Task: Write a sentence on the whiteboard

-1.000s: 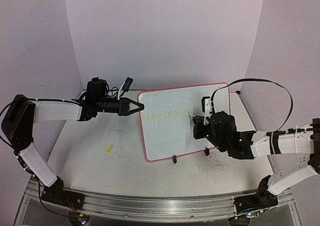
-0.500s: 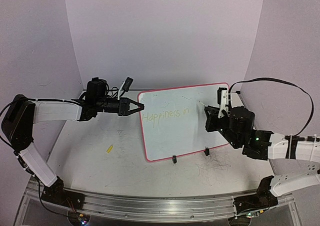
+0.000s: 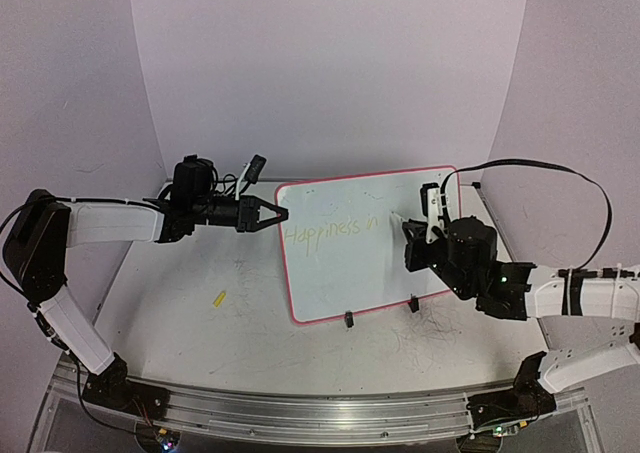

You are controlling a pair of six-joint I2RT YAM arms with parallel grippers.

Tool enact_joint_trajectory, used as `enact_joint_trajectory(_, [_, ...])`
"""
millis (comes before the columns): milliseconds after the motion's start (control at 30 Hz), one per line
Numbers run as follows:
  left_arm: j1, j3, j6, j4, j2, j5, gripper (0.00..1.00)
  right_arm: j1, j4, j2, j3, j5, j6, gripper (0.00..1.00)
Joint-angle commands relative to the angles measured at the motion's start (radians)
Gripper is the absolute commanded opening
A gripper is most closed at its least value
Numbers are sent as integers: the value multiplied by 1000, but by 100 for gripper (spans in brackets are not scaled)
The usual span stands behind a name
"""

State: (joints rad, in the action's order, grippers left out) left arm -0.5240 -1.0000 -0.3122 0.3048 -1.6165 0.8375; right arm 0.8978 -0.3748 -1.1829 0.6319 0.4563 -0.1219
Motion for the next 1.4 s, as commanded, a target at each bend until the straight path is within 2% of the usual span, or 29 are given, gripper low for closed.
enact_joint_trajectory(0, [-2, -19, 31, -44, 33, -36, 0, -2, -56, -8, 1, -18, 19, 0])
enact_joint_trajectory(733, [-2, -28, 39, -59, 26, -38, 0, -2, -66, 22, -34, 12, -4, 0])
enact_joint_trajectory(1367, [-3, -31, 41, -65, 22, -39, 0, -2, -72, 7, -30, -32, 3, 0])
